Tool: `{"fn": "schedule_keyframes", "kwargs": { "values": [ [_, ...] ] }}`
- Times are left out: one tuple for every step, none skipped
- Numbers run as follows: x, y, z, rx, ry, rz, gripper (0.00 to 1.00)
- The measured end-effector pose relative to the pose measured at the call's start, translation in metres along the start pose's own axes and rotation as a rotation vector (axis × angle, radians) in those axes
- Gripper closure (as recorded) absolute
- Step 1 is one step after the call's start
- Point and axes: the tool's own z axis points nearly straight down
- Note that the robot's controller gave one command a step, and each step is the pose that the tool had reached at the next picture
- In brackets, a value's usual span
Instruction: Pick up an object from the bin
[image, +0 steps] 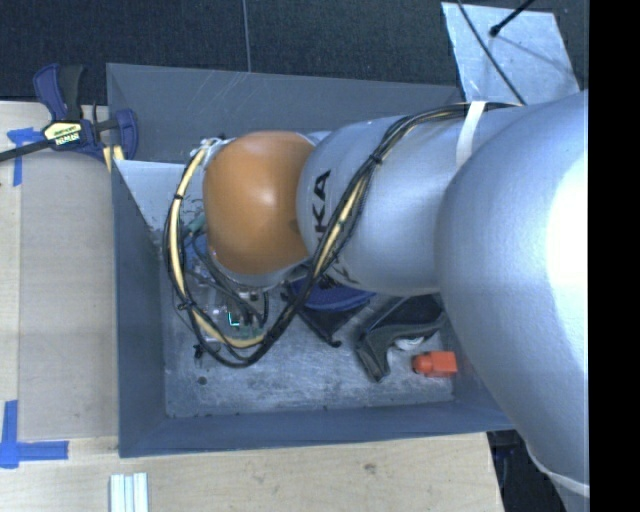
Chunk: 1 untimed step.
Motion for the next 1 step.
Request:
{"fn": "schedule_keyframes", "kwargs": {
  "values": [
    [-0.0255,-0.0759,0.0566,0.003,-0.003,-0.164,0.0]
  ]
}}
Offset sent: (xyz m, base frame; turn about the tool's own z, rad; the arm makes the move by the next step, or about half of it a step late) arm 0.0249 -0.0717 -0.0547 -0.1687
